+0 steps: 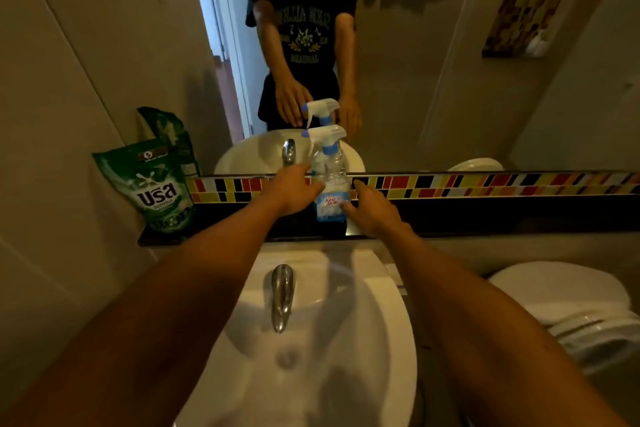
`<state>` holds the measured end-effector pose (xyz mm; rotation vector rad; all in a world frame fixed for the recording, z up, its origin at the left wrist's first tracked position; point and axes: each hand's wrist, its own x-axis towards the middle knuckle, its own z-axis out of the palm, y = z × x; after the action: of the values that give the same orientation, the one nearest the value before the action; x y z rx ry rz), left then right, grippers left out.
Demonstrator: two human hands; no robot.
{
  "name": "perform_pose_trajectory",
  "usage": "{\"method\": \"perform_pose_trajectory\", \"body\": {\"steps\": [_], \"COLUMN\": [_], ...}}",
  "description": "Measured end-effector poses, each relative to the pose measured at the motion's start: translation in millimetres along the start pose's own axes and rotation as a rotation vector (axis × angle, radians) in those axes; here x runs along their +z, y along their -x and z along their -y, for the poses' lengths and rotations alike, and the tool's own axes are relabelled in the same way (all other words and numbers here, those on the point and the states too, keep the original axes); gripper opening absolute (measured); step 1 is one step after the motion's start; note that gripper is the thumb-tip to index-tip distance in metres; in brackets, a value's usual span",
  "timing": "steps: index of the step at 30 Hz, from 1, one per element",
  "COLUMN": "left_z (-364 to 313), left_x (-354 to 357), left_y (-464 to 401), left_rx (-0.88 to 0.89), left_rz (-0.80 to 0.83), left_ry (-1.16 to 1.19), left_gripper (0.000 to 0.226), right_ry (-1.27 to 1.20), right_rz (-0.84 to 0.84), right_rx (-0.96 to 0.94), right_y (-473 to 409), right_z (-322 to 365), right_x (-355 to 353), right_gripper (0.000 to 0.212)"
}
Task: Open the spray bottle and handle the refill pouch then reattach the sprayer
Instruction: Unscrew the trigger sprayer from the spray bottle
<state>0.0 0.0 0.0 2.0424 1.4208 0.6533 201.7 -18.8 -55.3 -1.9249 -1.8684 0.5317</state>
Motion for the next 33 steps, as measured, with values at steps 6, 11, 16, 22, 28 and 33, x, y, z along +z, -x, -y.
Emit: {"method": "perform_pose_trajectory", "body": {"steps": [6, 11, 16, 22, 28, 33], "left_z": [-15, -12, -12, -12, -21, -26], "left_x": [27, 44, 53, 59, 47, 28], "left_y": [-36, -60, -77, -82, -78, -69], "left_rx": [-0.052, -0.164, -0.227, -0.213, -0.170, -0.167], "left_rz": [-0.126, -0.206, -0.276, -0.332, -0.344, -0.368], "left_ry": [0.322, 0.633, 0.852, 0.853, 0.830, 0.773], "left_gripper": [0.030, 0.028, 0.034, 0.035, 0.029, 0.030], "right_ry": [-0.349, -0.607, -0.764, -0.815, -0.814, -0.727], "right_rz": [0.085, 0.137, 0.199, 0.225, 0.225, 0.229], "right_rx": [0.048, 0.048, 0.059, 0.019, 0.010, -0.012], "right_y": [-31, -54, -71, -80, -77, -66], "right_z": [-11, -18, -27, -37, -41, -36], "right_x": [7, 15, 23, 31, 32, 25], "right_gripper": [0.069, 0.074, 0.074, 0.062, 0.059, 0.054]}}
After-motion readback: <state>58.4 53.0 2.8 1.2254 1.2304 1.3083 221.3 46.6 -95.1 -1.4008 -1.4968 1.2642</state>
